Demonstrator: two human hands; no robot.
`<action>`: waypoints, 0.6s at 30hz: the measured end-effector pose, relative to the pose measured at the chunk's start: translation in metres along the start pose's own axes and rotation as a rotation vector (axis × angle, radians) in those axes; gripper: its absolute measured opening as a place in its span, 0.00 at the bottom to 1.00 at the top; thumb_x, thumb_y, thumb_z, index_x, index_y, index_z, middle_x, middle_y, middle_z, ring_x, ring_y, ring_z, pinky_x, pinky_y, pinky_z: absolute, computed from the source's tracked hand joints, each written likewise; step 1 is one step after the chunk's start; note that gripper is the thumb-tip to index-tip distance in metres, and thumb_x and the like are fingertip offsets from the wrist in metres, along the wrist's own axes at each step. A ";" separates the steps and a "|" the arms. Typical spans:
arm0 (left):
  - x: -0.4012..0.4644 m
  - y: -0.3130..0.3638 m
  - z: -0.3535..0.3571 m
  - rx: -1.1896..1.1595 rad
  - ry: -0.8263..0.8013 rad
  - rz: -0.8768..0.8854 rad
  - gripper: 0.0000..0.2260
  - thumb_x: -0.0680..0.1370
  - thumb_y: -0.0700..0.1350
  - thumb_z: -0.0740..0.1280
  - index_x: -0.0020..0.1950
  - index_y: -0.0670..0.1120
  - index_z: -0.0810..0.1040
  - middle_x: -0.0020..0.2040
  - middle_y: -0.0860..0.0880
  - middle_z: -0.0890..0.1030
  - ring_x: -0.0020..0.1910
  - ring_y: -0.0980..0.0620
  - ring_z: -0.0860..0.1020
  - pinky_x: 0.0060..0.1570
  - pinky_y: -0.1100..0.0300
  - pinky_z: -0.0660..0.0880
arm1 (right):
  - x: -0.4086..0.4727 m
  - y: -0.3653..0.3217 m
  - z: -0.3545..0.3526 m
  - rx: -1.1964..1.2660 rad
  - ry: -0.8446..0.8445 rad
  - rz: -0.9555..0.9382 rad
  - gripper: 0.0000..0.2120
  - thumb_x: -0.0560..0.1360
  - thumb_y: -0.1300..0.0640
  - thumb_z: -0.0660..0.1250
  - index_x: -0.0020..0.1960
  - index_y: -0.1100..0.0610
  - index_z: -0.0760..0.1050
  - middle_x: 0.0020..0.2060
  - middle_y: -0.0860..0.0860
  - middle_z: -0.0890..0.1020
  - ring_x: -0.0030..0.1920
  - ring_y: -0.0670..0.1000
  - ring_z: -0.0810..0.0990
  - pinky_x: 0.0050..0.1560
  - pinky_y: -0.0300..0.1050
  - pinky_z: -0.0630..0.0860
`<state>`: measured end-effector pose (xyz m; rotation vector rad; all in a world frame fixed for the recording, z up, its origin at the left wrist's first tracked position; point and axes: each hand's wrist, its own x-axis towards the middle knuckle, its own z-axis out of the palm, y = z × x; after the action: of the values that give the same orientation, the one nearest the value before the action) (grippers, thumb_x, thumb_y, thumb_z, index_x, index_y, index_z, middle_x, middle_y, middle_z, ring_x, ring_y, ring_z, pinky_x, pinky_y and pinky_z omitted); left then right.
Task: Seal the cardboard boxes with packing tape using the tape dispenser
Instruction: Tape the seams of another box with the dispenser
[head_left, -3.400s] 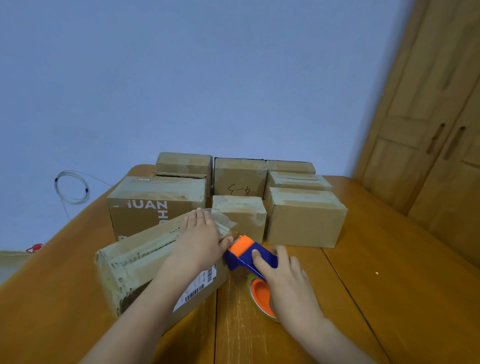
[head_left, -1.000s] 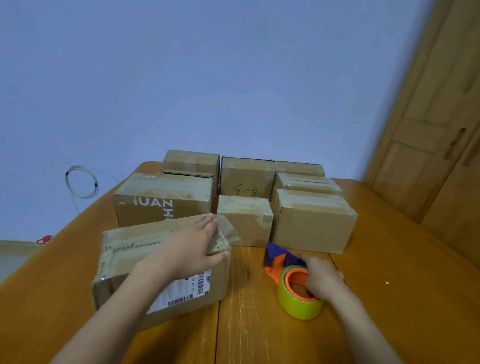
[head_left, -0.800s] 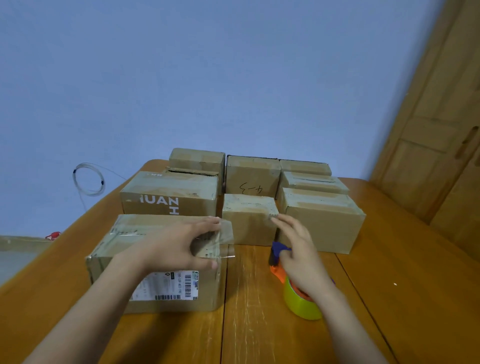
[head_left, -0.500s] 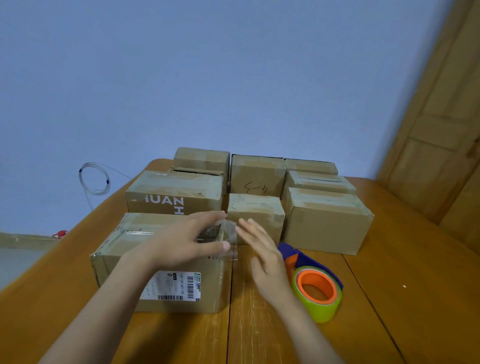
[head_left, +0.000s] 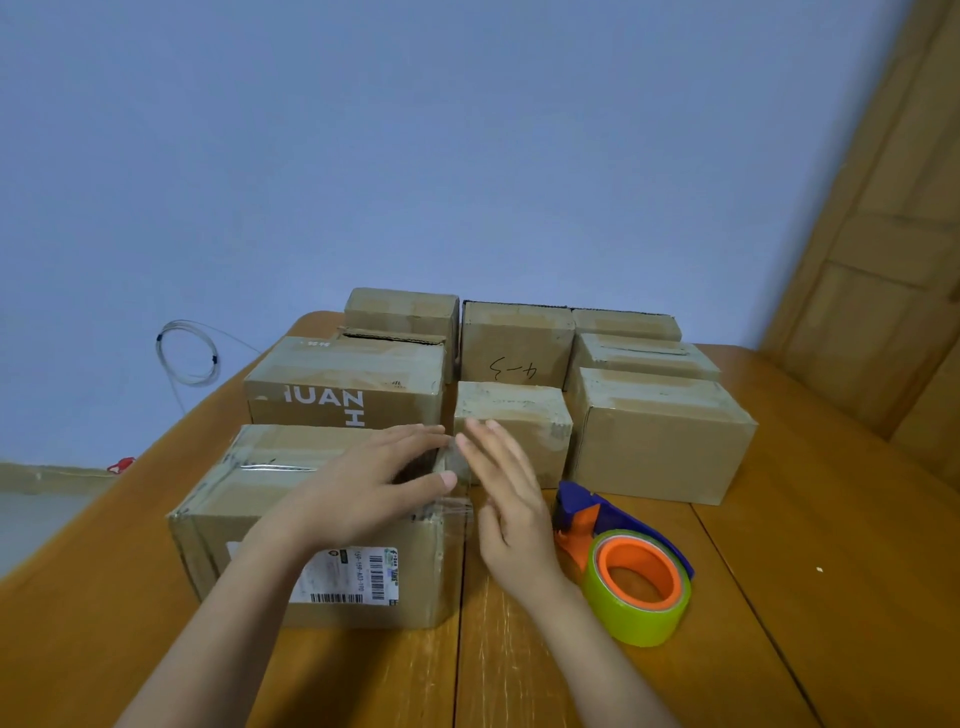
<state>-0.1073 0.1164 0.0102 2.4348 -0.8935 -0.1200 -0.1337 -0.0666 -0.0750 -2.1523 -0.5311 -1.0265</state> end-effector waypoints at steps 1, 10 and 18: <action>0.001 -0.001 0.001 -0.019 0.010 0.000 0.39 0.67 0.75 0.49 0.74 0.58 0.63 0.74 0.61 0.63 0.73 0.64 0.58 0.73 0.54 0.59 | -0.001 0.001 0.003 -0.007 -0.010 -0.021 0.31 0.73 0.69 0.54 0.74 0.50 0.63 0.73 0.48 0.66 0.75 0.52 0.59 0.73 0.53 0.60; 0.005 -0.006 0.002 -0.048 0.029 0.000 0.38 0.67 0.75 0.49 0.73 0.59 0.66 0.73 0.63 0.64 0.72 0.65 0.59 0.73 0.58 0.59 | -0.022 0.007 0.015 -0.082 -0.077 -0.049 0.32 0.73 0.67 0.54 0.76 0.51 0.57 0.75 0.44 0.62 0.75 0.50 0.60 0.75 0.51 0.54; 0.005 -0.004 0.004 0.026 0.024 -0.001 0.23 0.80 0.56 0.56 0.75 0.57 0.60 0.75 0.62 0.58 0.74 0.65 0.52 0.73 0.61 0.53 | -0.032 0.008 0.020 -0.017 -0.072 0.034 0.31 0.73 0.67 0.53 0.76 0.55 0.58 0.75 0.42 0.61 0.75 0.49 0.59 0.76 0.50 0.51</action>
<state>-0.1018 0.1137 0.0051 2.4554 -0.8880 -0.0798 -0.1379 -0.0591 -0.1128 -2.2120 -0.5193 -0.9413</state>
